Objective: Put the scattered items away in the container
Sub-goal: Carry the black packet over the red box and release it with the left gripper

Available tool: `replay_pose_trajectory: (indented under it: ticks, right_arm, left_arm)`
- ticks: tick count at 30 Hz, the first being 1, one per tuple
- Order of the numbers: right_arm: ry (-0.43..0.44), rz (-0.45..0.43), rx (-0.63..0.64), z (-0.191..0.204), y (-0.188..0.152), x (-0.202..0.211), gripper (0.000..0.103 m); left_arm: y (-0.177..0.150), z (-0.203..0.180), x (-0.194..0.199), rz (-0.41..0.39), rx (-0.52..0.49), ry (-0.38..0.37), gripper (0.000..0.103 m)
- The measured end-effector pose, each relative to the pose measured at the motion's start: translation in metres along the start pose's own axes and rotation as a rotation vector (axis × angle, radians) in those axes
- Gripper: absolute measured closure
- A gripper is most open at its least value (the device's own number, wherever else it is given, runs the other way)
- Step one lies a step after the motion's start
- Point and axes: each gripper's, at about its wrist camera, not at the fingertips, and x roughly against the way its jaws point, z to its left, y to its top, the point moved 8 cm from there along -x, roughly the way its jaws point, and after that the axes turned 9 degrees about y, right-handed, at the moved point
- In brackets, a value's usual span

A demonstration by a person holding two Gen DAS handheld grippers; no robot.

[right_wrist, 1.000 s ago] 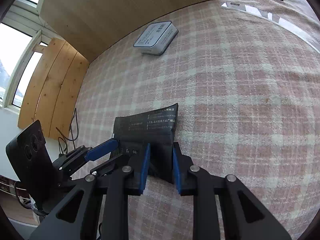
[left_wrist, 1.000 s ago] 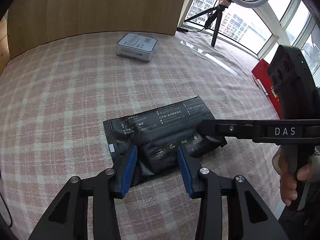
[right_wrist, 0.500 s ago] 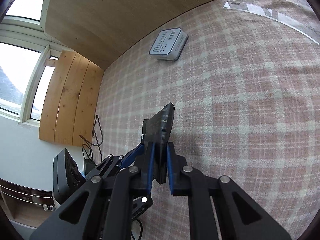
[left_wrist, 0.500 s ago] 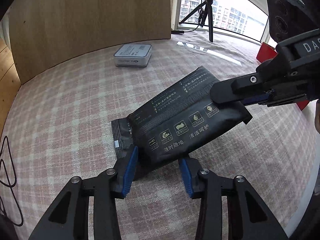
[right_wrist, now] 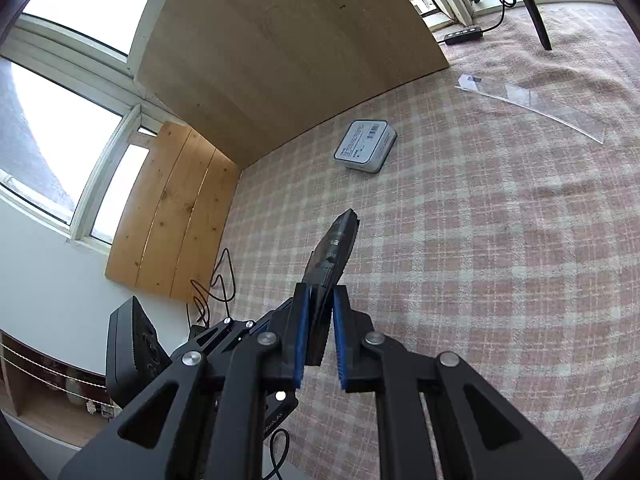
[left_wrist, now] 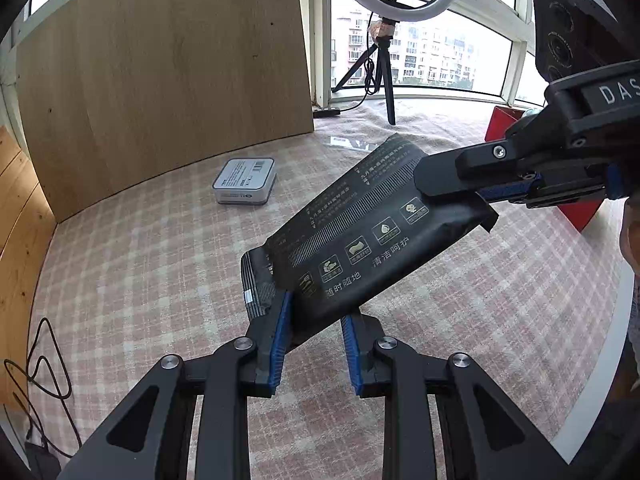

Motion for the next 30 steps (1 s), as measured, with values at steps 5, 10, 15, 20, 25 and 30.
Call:
replay_pose_trajectory:
  ticks: [5,10,15,20,25,30]
  right_arm:
    - [0.007,-0.074,0.029,0.002,0.012,0.052,0.091]
    - [-0.031,-0.151,0.034,-0.02,0.021,0.124,0.091]
    - [-0.129,-0.224,0.031,-0.063,0.028,0.209,0.091]
    - [-0.234,-0.292,0.013,-0.115,0.035,0.3,0.091]
    - [-0.307,-0.372,-0.01,-0.16,0.045,0.38,0.091]
    - [-0.329,-0.434,-0.052,-0.199,0.051,0.434,0.091]
  left_arm:
    - [0.037,-0.038,0.018,-0.054,-0.051,-0.011,0.08]
    - [0.075,-0.109,0.025,-0.091,-0.115,-0.051,0.08]
    - [0.11,-0.203,0.022,-0.114,-0.18,-0.127,0.08]
    - [0.142,-0.294,0.022,-0.143,-0.244,-0.193,0.08]
    - [0.174,-0.383,0.022,-0.172,-0.305,-0.258,0.08]
    - [0.192,-0.445,0.022,-0.177,-0.354,-0.293,0.08]
